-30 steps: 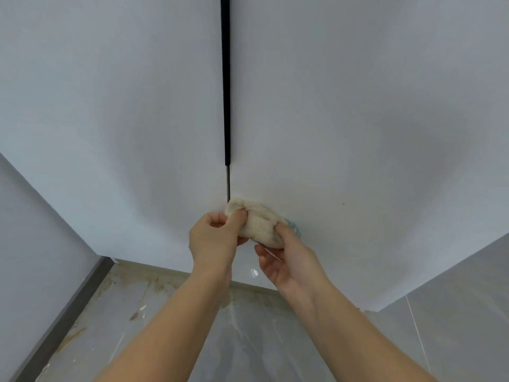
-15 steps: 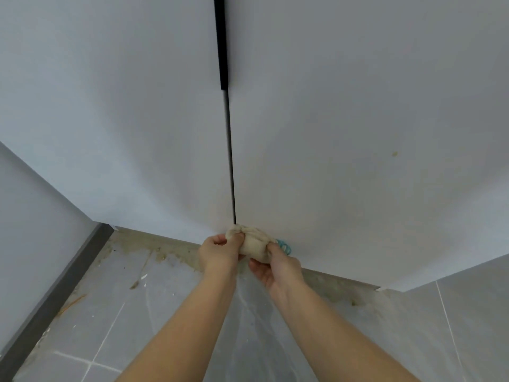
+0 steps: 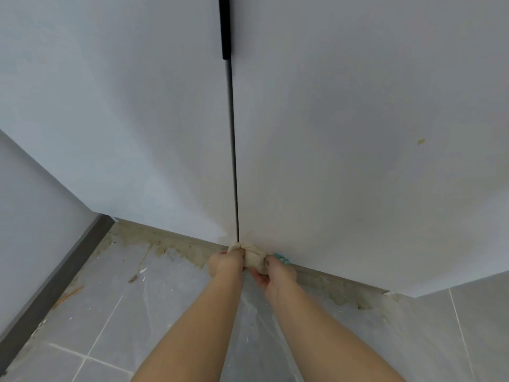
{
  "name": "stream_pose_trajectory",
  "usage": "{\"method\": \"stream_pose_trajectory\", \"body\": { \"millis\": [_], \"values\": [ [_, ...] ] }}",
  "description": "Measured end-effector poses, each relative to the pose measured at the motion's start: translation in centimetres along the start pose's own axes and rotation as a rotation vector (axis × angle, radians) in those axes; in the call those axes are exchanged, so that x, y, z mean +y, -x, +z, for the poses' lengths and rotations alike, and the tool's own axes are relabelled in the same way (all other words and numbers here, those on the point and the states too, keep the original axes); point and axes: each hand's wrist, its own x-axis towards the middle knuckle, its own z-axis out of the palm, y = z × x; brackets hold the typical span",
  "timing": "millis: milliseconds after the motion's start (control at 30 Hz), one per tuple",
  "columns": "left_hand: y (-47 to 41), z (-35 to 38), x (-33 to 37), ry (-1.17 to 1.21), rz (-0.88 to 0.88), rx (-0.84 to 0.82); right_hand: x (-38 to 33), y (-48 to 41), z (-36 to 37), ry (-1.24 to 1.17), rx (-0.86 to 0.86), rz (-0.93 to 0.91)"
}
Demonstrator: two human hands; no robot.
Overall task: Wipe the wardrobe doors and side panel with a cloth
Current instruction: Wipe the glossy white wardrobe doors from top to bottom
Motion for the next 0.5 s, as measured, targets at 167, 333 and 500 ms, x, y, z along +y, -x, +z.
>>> {"method": "stream_pose_trajectory", "body": {
  "millis": [167, 333, 500],
  "values": [
    [1.4, -0.5, 0.4, 0.054, 0.066, -0.052, -0.5, 1.6, -0.5, -0.084, -0.044, -0.043],
    [7.9, -2.6, 4.3, 0.233, 0.208, -0.236, -3.5, 8.1, -1.3, -0.095, -0.16, -0.138],
    [16.9, -5.3, 10.2, 0.281, 0.365, -0.362, -8.0, 17.4, -1.0, -0.055, -0.325, -0.291]
  ]
}}
